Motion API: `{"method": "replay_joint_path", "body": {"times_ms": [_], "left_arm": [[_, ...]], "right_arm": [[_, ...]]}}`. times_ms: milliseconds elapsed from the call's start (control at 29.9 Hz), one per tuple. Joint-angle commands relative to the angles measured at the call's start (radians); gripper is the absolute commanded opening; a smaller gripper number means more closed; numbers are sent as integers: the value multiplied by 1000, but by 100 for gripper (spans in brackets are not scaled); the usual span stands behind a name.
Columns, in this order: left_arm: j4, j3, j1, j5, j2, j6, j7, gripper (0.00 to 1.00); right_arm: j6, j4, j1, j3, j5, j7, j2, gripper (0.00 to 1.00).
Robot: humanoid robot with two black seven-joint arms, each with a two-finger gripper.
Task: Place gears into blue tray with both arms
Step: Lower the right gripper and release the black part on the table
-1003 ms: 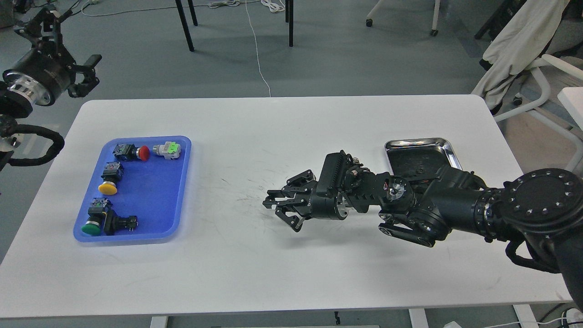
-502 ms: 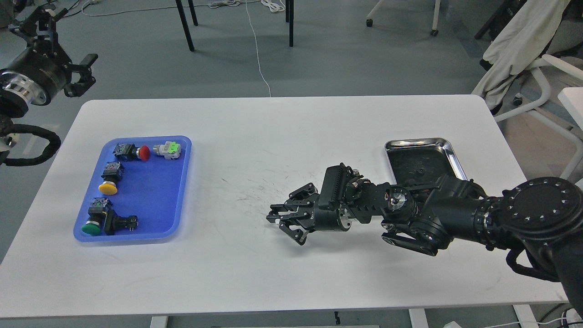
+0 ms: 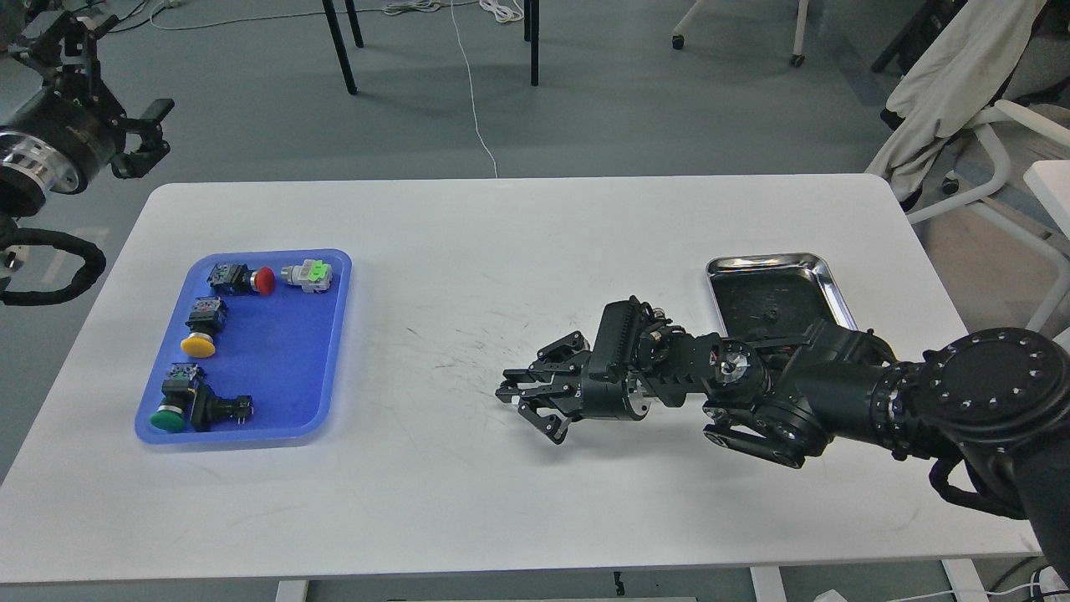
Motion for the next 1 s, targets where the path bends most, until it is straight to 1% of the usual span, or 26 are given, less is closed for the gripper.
{"method": "replay_joint_path", "body": {"times_ms": [0, 33, 100, 201, 268, 334, 502, 635, 836, 970], "left_arm": [[0, 0, 0, 0, 3, -2, 0, 99], [0, 0, 1, 0, 3, 0, 0, 99], [0, 0, 1, 0, 3, 0, 0, 99], [0, 0, 1, 0, 4, -2, 0, 99], [0, 0, 1, 0, 6, -2, 0, 99], [0, 0, 1, 0, 10, -5, 0, 99], [0, 0, 3, 0, 12, -11, 0, 99], [0, 0, 3, 0, 10, -11, 0, 99], [-3, 26, 4, 1, 12, -11, 0, 99], [-37, 40, 6, 1, 19, -11, -2, 99]], "right_arm": [[-2, 0, 2, 2, 3, 0, 0, 46], [-3, 2, 2, 2, 3, 0, 0, 49], [-3, 2, 2, 2, 5, 0, 0, 51], [-6, 0, 0, 3, 11, 0, 0, 62], [-8, 0, -2, 5, 12, 0, 0, 65], [-9, -3, -5, 7, 14, 0, 0, 70], [-11, -7, -8, 39, 16, -2, 0, 75], [-3, -16, -3, 121, 49, -5, 0, 85], [2, -44, 34, 168, 198, -9, 0, 87], [2, -44, 64, 191, 291, -11, 0, 87]]}}
